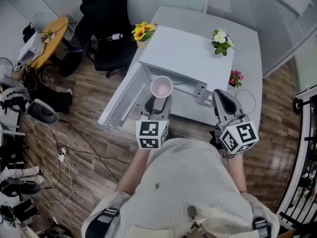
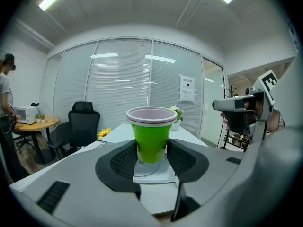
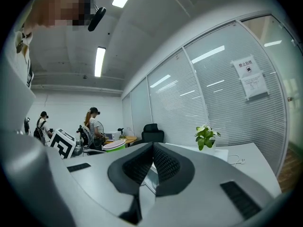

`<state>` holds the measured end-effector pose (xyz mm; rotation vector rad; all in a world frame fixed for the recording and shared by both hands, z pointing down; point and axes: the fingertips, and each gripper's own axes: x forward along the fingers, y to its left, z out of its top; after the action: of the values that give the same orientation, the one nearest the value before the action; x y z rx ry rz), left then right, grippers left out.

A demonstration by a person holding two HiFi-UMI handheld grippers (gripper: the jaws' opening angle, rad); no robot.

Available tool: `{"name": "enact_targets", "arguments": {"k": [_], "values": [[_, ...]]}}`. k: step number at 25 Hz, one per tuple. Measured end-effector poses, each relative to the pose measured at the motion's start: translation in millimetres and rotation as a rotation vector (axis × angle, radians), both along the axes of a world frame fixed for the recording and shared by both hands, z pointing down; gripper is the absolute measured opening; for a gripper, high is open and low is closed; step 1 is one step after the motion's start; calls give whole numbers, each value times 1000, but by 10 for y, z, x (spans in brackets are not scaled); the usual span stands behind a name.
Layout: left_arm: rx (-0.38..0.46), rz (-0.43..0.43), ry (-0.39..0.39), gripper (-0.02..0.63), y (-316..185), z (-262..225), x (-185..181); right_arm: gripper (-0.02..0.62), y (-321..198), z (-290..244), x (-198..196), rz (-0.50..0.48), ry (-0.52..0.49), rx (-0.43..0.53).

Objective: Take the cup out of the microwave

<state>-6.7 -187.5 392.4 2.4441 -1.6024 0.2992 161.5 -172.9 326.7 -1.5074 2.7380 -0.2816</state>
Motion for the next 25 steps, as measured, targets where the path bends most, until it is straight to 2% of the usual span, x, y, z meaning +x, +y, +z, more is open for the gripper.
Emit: {"name": "enact_targets", "arguments": {"k": [14,25], "values": [[9,22,-8,216,25,-16,50,8,31,-15,-66,-23,16,17],[0,39,-11,216,113,3,49,8,103,-21,-78,6,8,11]]}}
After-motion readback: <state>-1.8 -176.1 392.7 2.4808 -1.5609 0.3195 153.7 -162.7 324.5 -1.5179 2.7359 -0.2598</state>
